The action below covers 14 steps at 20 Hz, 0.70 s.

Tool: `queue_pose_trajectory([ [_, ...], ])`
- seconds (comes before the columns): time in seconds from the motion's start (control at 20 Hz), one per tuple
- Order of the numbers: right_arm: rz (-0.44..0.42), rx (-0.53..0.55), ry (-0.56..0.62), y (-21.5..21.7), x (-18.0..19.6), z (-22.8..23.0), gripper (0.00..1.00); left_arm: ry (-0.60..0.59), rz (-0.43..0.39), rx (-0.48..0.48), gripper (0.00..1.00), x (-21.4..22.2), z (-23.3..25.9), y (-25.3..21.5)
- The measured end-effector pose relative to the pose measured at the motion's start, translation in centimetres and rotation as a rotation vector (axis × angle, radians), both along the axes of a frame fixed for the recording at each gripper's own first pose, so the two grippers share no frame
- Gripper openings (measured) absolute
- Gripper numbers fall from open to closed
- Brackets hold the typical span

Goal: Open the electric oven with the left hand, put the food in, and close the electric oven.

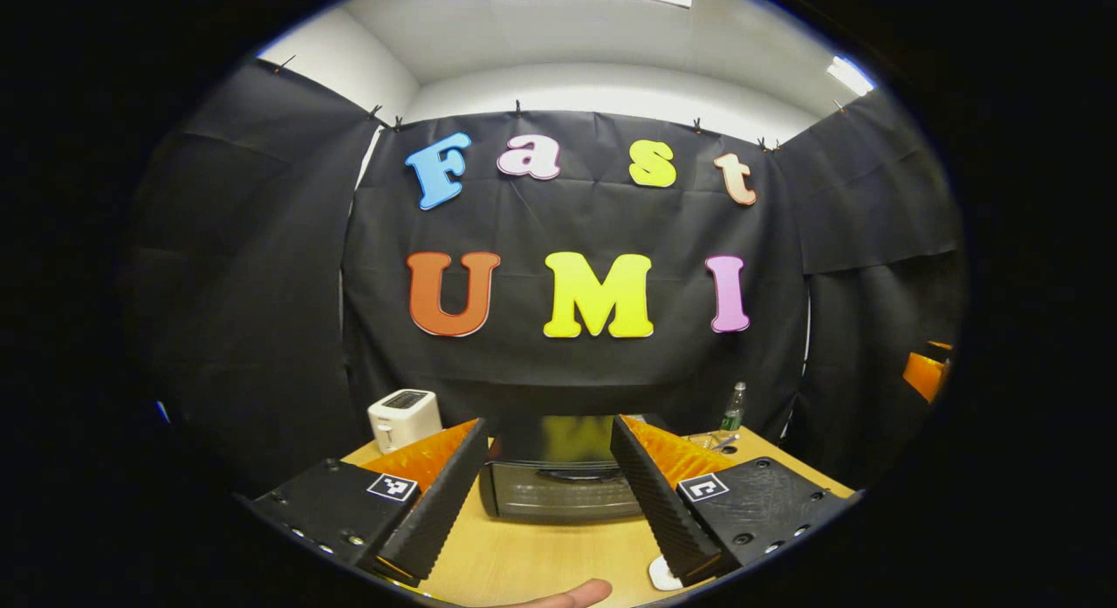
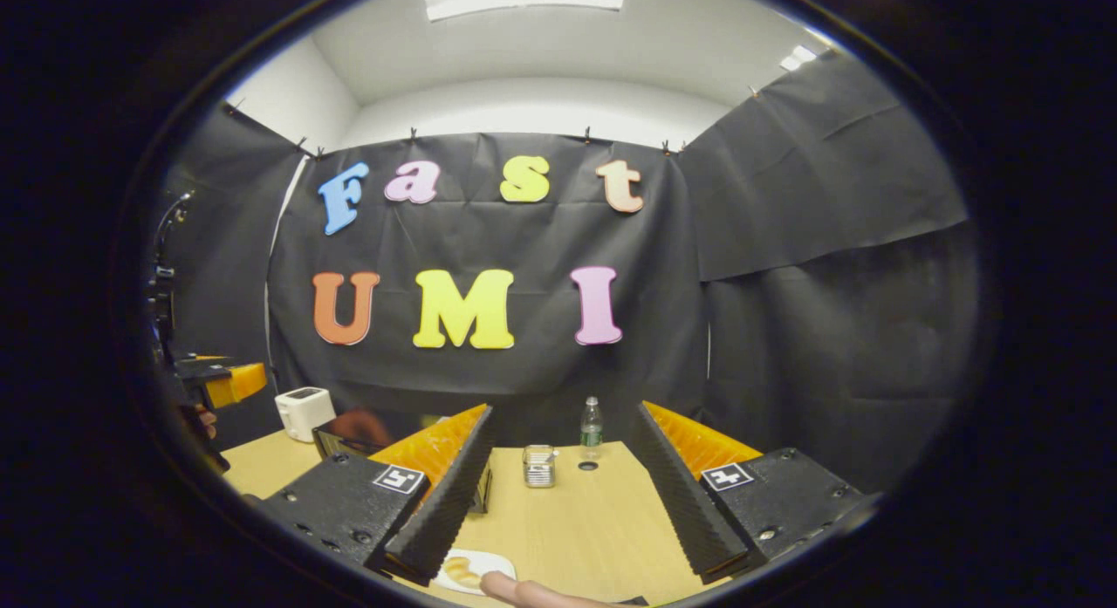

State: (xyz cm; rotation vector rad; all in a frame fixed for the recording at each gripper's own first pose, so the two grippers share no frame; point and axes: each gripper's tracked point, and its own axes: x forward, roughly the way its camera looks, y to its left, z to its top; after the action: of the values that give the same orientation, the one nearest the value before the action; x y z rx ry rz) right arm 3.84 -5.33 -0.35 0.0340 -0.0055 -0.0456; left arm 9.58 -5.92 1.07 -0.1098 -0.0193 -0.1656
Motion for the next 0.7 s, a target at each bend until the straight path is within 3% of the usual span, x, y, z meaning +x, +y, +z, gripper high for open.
queue_pose_trajectory([
  [0.25, 0.04, 0.026, -0.015, -0.3, -0.1, -0.6, 0.96, 0.047, -0.042, 0.081, 0.92, 6.1, -3.9, -2.4],
  [0.7, 0.017, -0.004, -0.087, -3.3, -1.9, -0.3, 0.96, 0.303, -0.052, 0.139, 0.94, 13.1, -13.7, -6.0],
])
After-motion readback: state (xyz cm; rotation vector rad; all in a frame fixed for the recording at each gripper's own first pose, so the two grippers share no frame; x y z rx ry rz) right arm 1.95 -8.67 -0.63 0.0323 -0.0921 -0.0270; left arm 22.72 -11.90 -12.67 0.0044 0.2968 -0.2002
